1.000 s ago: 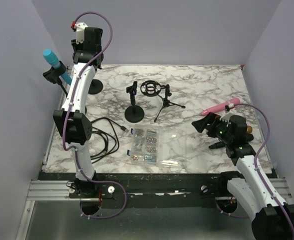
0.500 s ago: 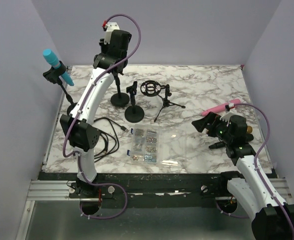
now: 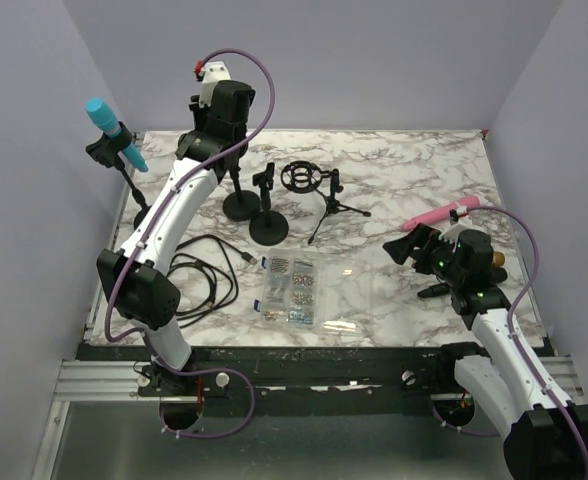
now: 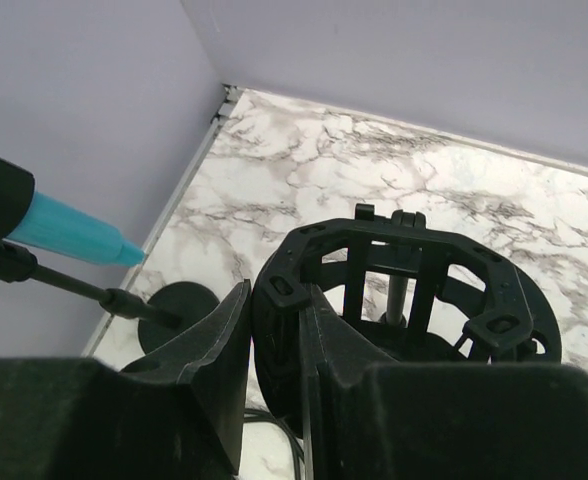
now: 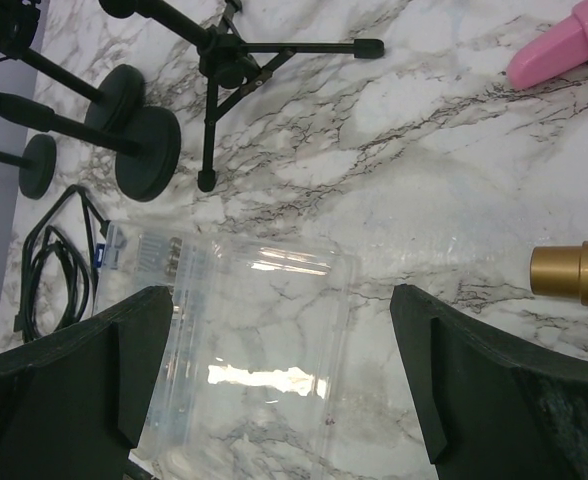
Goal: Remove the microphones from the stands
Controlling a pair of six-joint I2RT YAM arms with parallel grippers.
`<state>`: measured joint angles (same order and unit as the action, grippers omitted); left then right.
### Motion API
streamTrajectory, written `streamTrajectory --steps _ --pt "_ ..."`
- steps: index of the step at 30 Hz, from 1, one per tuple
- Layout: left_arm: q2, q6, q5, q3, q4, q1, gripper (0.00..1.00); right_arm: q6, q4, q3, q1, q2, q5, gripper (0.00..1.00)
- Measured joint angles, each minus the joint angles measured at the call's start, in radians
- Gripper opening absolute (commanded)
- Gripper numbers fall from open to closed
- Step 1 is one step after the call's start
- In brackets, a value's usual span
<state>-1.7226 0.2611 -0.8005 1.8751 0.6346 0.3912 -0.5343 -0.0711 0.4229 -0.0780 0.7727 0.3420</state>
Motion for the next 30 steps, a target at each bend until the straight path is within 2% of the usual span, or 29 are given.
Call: streamTrajectory --steps 3,9,17,19,21,22,25,30 --pt "0.007 -0.041 -0.041 -0.029 -0.064 0.003 0.01 0.0 0.001 0.0 0.0 0.003 0.0 1.0" --pt "0.002 -0.106 -0.164 -0.031 -0.19 0.002 0.01 0.0 0.003 0.0 0.0 0.013 0.0 1.0" --pt "-0.033 -0.016 -0.237 -0.007 -0.192 0.005 0.16 0.0 0.003 -0.004 0.0 0.014 0.0 1.0" --pt "-0.033 0.036 -0.238 -0.022 -0.171 0.01 0.23 0.0 0.003 -0.004 0.0 0.016 0.0 1.0" --pt "-0.033 0.084 -0.237 -0.037 -0.153 0.015 0.34 -0.002 0.005 -0.004 0.0 0.021 0.0 1.0" --pt "-0.033 0.109 -0.233 -0.045 -0.137 0.018 0.43 -0.004 0.008 -0.005 0.0 0.025 0.0 1.0" --pt "-0.033 0.173 -0.218 -0.056 -0.108 0.027 0.58 -0.008 0.011 -0.006 0.0 0.035 0.0 1.0" --pt "0.02 0.227 -0.111 -0.139 -0.106 0.037 0.82 -0.009 0.011 -0.009 0.0 0.031 0.0 1.0"
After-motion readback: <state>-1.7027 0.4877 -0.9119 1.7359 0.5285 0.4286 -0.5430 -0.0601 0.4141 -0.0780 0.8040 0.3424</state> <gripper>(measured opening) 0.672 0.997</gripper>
